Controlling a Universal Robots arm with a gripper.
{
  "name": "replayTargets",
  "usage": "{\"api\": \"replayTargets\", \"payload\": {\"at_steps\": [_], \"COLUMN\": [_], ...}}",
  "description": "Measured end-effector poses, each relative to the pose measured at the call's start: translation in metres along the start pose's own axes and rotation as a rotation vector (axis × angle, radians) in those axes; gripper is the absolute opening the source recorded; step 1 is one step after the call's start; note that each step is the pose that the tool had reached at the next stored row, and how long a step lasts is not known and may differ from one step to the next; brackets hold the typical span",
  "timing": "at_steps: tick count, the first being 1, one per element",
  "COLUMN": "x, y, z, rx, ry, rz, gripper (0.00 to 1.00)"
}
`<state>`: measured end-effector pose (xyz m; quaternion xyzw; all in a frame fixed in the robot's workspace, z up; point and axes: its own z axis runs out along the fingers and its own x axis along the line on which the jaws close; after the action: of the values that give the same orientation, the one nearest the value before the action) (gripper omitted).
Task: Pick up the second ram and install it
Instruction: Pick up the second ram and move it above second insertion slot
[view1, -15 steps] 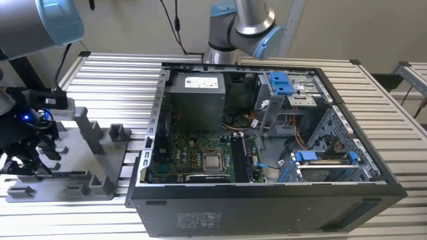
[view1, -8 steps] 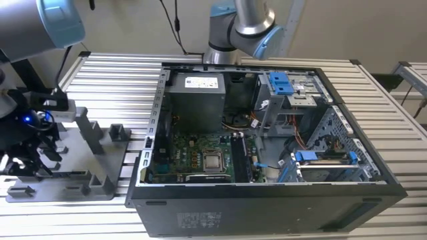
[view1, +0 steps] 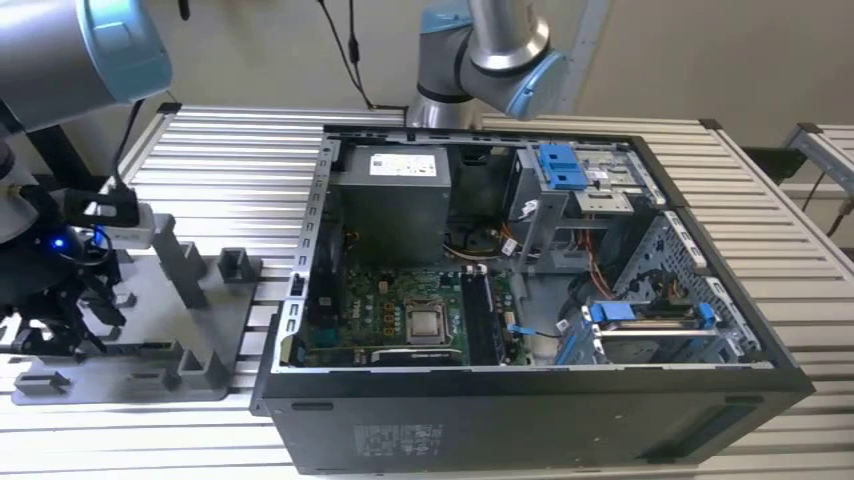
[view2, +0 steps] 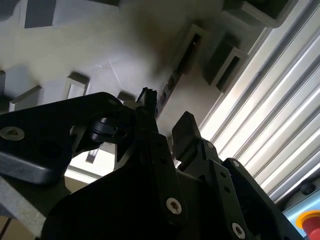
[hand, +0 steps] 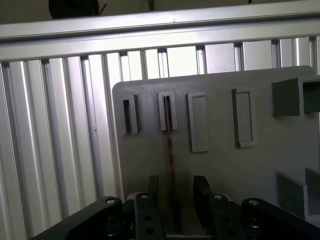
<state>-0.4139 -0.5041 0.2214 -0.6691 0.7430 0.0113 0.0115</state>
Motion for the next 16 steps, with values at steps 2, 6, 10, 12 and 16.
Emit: {"api": "replayTargets", "payload": {"at_steps": [2, 6, 10, 12, 16], "x": [0.0002, 0.001, 0.0013, 0.0014, 0.0017], "y": [0.0017, 0.007, 0.008, 0.0086, 0.0093], "z": [0.0017, 0.0048, 0.0097, 0.0122, 0.0174], "rx": [-0.0003, -0.0009, -0.0019, -0.0024, -0.0029], "ry": [0.0001, 0.0, 0.0, 0.0001, 0.0001], "rz": [-0.005, -0.028, -0.064, -0.08, -0.096], "gripper": [0.42, 0.42, 0.42, 0.42, 0.42]}}
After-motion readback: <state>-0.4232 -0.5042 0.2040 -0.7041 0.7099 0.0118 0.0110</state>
